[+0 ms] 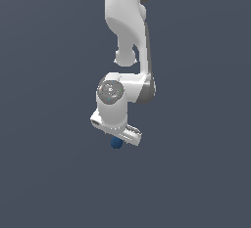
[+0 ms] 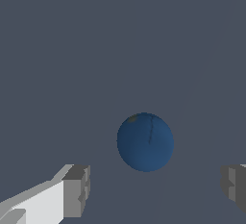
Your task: Pick up the object and move it to a goal position.
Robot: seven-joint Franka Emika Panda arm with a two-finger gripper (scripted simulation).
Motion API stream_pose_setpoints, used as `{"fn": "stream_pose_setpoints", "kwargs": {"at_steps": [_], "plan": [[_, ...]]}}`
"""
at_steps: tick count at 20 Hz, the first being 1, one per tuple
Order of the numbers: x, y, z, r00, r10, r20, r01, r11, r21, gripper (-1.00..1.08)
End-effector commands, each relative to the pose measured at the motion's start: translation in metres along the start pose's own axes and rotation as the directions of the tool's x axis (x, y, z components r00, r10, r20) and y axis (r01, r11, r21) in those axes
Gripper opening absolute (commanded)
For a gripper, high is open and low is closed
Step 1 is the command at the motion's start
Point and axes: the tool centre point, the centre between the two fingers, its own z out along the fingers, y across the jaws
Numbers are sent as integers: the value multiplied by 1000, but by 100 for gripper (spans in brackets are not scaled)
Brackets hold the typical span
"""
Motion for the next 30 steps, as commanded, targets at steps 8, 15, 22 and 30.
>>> {"fn": "stream_pose_setpoints", "kwargs": {"at_steps": [8,15,22,30], "plan": [[5,2,8,1000,23,-4,-23,1000,-1,100],[5,2,41,1000,26,-5,-26,1000,-1,100],[6,1,55,1000,27,-6,-27,1000,-1,100],[6,1,55,1000,27,-6,-27,1000,-1,-100]]}}
